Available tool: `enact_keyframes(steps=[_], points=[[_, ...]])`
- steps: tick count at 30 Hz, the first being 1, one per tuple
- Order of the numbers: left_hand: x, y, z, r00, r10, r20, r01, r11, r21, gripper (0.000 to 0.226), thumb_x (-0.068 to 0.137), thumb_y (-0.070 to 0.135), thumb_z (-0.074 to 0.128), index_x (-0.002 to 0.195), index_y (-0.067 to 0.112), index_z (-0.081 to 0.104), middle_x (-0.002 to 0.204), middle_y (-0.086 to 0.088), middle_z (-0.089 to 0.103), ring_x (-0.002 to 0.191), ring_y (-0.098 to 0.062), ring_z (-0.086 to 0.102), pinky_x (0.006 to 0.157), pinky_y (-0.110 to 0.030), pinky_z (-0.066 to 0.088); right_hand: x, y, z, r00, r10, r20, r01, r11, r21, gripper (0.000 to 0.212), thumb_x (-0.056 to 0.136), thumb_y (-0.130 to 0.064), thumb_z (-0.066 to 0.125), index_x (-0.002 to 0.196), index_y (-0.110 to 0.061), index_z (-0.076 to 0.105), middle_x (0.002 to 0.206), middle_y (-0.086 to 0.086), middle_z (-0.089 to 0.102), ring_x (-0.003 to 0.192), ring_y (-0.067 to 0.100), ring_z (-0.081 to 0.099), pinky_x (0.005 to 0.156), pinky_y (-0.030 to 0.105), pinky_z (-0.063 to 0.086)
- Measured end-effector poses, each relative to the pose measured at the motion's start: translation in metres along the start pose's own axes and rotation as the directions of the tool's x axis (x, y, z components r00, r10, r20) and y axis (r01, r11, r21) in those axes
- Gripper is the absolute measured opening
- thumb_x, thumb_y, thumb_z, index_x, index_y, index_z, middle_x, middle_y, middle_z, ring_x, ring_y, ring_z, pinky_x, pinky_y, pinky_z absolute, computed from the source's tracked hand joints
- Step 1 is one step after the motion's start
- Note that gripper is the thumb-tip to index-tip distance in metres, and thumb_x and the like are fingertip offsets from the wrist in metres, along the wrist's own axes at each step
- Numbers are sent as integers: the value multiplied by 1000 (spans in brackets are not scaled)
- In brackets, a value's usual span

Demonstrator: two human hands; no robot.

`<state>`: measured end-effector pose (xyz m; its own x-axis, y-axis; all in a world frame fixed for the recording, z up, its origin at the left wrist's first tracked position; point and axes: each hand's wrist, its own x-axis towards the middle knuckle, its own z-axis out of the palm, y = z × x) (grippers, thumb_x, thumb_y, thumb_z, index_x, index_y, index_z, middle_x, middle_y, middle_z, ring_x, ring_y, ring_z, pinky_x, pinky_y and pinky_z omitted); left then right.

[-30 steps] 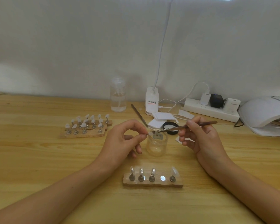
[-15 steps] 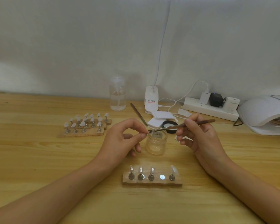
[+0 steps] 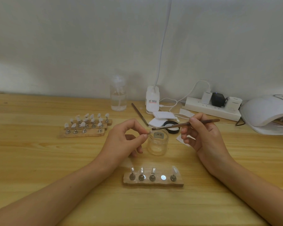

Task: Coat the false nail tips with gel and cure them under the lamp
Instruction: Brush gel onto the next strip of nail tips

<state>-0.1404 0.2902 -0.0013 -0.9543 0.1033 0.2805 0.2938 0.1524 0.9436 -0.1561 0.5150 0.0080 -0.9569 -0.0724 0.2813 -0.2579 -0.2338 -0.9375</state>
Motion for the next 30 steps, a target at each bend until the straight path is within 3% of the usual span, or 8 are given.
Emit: enact_keyframes(steps=[5,8,13,18,22,25,30], points=[[0,1,0,1000,-14,-10,14,1000,-9,7,86,7,72,83,10,66,72,3,71,53,-11,62,47,-22,48,1,3,-1,999,18,-51,-20,1000,-24,13,94,-20,55,83,-14,53,67,5,65,60,15,61,52,22,51],[0,1,1,1000,-28,-9,28,1000,4,7,86,7,72,83,10,66,63,7,67,52,-10,61,47,-22,48,1,1,0,1000,-5,-3,5,1000,-1,14,86,-29,58,83,-15,53,68,5,65,62,15,62,53,22,51],[-1,3,1,999,-31,-8,31,999,-6,8,86,7,72,82,11,66,68,7,70,51,-9,61,46,-21,47,0,3,-1,1000,5,-31,-6,999,-43,13,90,-24,56,83,-14,53,68,5,66,61,15,62,53,22,52],[0,2,1,999,-38,-7,38,999,-1,7,86,7,71,83,10,66,57,7,65,49,-8,59,47,-21,48,-1,1,0,999,-31,17,31,999,-31,16,87,-28,57,84,-13,52,69,5,65,62,16,62,53,23,51],[-1,2,1,1000,-31,-3,31,999,-14,8,86,8,72,83,11,66,57,8,65,49,-8,59,46,-20,47,1,4,0,999,-12,-49,10,999,-38,13,90,-24,57,82,-14,52,66,5,65,59,15,61,52,22,51],[0,2,1,1000,-23,2,23,1000,-14,8,86,7,72,83,11,66,57,8,65,48,-8,59,46,-20,47,0,1,0,999,-32,-13,31,999,-21,18,84,-29,59,83,-13,52,67,4,65,59,14,61,51,22,50],[-1,1,0,1000,-9,4,10,1000,-16,7,86,6,71,84,11,66,59,8,65,50,-9,60,46,-21,48,0,4,-1,999,-12,-42,11,999,-42,12,92,-22,56,84,-13,53,66,5,65,60,15,60,52,22,50]])
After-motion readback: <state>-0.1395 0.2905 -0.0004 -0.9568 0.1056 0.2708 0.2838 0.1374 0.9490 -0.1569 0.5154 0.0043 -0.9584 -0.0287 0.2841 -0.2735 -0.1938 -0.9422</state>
